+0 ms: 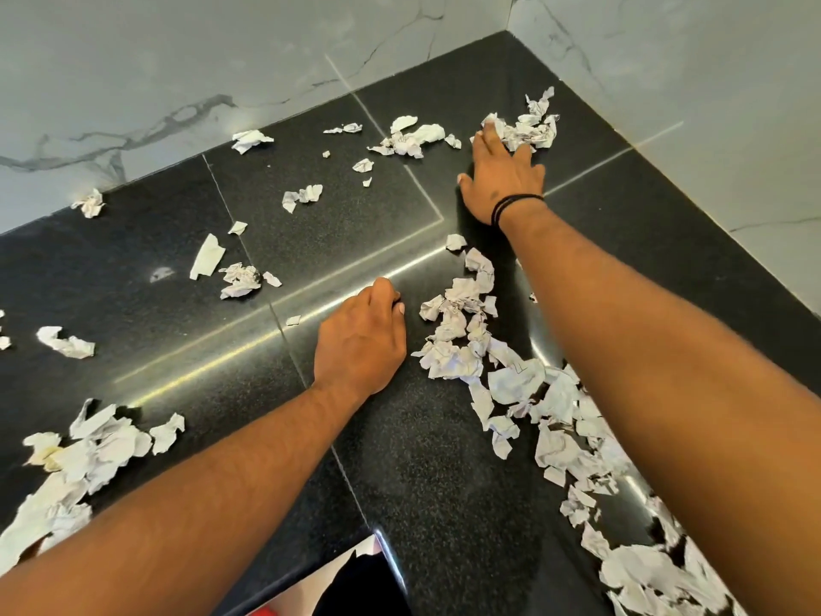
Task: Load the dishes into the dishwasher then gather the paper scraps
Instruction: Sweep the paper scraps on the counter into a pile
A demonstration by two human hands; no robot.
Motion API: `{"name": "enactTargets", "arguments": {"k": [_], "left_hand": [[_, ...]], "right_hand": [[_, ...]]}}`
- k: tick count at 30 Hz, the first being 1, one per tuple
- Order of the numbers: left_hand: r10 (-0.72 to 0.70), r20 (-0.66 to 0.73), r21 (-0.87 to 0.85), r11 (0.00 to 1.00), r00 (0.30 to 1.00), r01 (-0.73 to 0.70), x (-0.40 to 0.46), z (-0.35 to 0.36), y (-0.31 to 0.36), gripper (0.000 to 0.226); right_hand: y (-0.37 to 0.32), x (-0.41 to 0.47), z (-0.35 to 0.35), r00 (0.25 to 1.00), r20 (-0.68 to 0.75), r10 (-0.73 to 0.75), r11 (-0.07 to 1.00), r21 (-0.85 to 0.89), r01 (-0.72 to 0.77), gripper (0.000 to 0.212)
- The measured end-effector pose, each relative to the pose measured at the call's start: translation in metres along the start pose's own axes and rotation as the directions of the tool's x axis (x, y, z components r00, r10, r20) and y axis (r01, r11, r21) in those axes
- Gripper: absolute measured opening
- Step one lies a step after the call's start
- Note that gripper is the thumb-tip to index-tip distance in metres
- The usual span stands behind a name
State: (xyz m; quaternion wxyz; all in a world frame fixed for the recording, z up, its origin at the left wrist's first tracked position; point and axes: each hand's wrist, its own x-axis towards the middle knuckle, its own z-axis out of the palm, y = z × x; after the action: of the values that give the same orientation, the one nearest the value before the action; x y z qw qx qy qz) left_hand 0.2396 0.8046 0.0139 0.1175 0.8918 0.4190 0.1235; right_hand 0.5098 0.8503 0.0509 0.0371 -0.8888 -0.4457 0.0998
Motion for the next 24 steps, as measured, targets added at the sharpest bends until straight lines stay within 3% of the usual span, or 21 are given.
{"name": "enactTargets", "arguments": {"k": [4,10,14,16,20,24], "left_hand": [[-0.001,-0.005,-0.012,1.000,1.000,0.001,0.000,0.000,0.000,0.013],[-0.008,-0.019,0.008,1.000,1.000,0.008,-0.001,0.001,0.000,0.013],[-0.008,-0.016,0.001,1.000,1.000,0.008,-0.001,0.002,0.000,0.013],[-0.010,-0.012,-0.001,1.000,1.000,0.010,-0.001,0.002,0.000,0.013],[-0.013,-0.009,0.004,1.000,1.000,0.013,-0.001,0.002,0.000,0.013],[-0.008,-0.018,0.002,1.000,1.000,0.008,-0.001,0.002,0.000,0.013]], "right_hand": [[0.002,-0.004,0.010,1.000,0.003,-0.008,0.998,-0.063,0.008,0.055],[0.000,-0.087,0.030,0.995,-0.070,-0.074,0.996,0.051,0.078,0.045],[-0.002,-0.142,0.037,0.994,-0.083,-0.073,0.991,0.102,0.081,0.039],[-0.001,-0.151,0.032,0.987,-0.156,-0.039,0.987,0.150,0.063,0.030],[0.007,-0.121,0.011,0.928,-0.363,0.088,0.980,0.199,-0.015,0.030],[0.023,-0.050,-0.010,0.962,-0.255,0.094,0.987,0.154,-0.056,0.048]]}}
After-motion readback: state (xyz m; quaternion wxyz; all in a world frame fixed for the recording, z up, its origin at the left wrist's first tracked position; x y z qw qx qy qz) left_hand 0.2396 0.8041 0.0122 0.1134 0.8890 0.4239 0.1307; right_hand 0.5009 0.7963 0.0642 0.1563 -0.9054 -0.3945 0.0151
